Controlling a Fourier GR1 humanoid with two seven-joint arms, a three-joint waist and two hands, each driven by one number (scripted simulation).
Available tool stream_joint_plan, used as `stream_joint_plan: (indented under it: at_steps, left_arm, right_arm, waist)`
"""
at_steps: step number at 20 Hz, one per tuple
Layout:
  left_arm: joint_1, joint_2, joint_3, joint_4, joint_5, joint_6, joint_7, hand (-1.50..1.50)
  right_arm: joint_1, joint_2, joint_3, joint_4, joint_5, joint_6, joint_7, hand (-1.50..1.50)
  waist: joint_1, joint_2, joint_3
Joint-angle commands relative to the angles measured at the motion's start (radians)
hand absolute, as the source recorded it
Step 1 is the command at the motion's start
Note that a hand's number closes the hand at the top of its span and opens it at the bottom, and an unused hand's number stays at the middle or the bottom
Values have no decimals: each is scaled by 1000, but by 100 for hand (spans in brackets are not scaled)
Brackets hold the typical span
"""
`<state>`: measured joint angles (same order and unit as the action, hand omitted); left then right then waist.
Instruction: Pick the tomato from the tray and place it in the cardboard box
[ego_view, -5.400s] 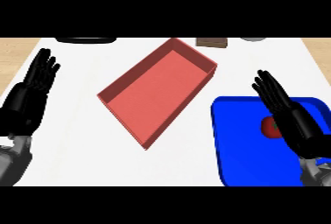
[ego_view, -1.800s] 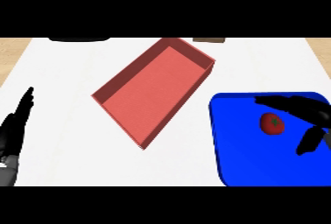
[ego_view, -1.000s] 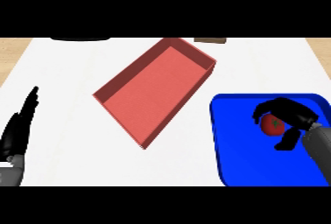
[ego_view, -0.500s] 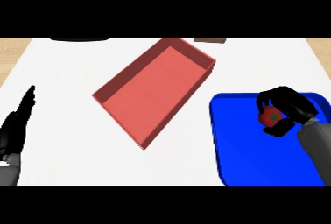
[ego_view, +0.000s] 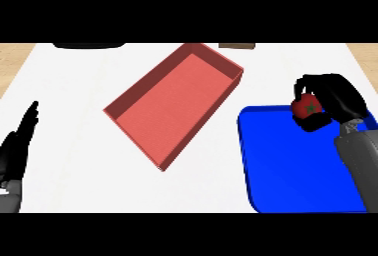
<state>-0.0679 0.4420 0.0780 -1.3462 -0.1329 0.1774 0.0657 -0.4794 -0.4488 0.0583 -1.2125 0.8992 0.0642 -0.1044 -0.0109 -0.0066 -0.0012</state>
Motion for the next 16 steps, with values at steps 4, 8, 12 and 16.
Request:
stream_joint_plan:
  at_steps: [4, 8, 12, 16]
  left_arm:
    - [-24, 5, 35, 42, 12, -27, -37, 0]
    - [-15, -1, 36, 57, 3, -44, -69, 0]
    - [-2, -31, 28, 37, -19, -21, -50, 0]
    - [-70, -36, 5, 0, -39, -18, 48, 0]
  right_arm:
    - [3, 20, -19, -266, -39, -13, -4, 150]
    - [-95, 83, 13, -343, -61, 102, 91, 150]
    - [-169, 192, 26, -296, -94, 126, 153, 150]
    - [-283, 319, 18, -208, -124, 105, 242, 150]
  waist:
    - [3, 4, 1]
    - [11, 5, 1]
    - [18, 6, 1]
    - [23, 9, 1]
